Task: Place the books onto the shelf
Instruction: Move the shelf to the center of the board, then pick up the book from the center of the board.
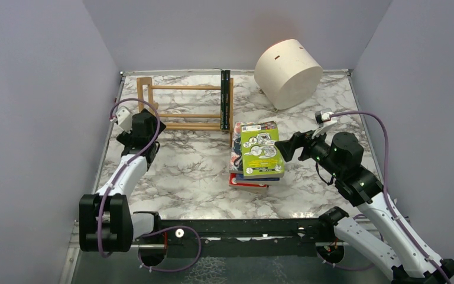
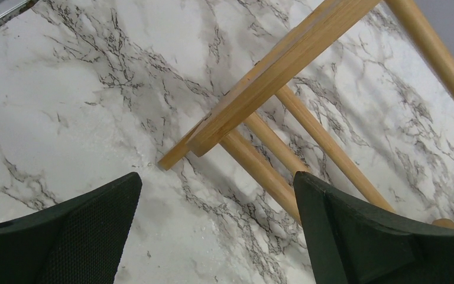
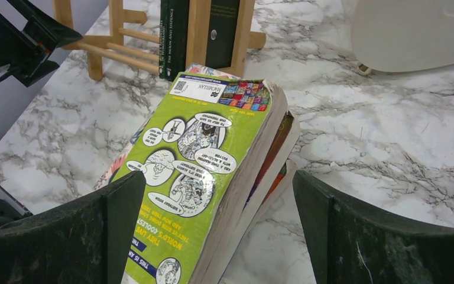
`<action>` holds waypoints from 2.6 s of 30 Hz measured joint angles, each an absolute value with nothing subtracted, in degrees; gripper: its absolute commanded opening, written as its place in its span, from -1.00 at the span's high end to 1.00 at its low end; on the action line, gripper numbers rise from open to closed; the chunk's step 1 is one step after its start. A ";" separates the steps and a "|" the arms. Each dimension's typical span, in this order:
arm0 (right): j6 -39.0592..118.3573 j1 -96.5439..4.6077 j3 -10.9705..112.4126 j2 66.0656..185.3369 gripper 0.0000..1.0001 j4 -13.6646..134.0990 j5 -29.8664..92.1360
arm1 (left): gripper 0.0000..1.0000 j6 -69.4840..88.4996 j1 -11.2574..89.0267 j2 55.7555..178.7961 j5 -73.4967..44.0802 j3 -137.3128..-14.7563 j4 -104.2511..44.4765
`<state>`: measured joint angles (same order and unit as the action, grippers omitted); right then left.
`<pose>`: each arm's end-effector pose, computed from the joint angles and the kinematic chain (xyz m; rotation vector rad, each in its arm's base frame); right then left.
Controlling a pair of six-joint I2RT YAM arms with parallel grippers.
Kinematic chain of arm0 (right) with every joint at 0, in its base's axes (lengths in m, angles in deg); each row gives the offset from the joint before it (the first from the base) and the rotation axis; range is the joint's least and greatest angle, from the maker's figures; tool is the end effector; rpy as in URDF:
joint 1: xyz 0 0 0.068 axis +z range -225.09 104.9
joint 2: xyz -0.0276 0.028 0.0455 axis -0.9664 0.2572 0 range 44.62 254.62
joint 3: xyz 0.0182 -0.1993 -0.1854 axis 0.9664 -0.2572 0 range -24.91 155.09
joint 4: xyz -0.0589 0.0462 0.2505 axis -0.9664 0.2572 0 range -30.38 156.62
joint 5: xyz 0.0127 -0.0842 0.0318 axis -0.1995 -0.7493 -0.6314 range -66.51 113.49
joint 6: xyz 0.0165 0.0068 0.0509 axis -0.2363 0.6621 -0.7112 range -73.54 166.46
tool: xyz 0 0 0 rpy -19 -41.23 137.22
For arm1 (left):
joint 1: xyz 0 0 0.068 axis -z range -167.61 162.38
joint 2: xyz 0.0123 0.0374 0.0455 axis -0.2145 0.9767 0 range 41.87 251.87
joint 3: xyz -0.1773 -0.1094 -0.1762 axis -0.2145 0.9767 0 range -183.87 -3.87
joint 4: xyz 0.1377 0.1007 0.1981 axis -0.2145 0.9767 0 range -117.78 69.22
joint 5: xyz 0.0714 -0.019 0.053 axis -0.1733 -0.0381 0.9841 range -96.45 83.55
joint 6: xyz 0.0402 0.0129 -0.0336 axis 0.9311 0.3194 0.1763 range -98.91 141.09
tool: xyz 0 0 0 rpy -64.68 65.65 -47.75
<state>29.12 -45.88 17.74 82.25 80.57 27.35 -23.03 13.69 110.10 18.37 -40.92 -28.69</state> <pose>0.1342 0.0777 0.3258 -0.2439 1.8793 0.6237 0.2549 0.0091 0.2296 -0.9797 1.7964 -0.0381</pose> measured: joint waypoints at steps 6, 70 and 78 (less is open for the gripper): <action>29.12 -45.88 17.65 82.47 -0.88 80.55 27.35 | -0.98 -21.54 13.12 117.02 17.28 -44.29 -31.16; 23.83 -45.88 19.60 85.74 -1.00 89.58 12.36 | -0.98 -14.09 35.17 108.50 1.96 -49.03 -33.91; 21.65 -45.88 19.53 81.44 -1.00 90.95 9.45 | -0.97 -13.89 41.97 107.43 -1.54 -47.07 -29.28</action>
<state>21.65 -45.88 19.53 81.44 90.95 9.45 -13.89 41.97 107.43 -1.54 -47.07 -29.28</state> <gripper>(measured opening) 0.998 0.987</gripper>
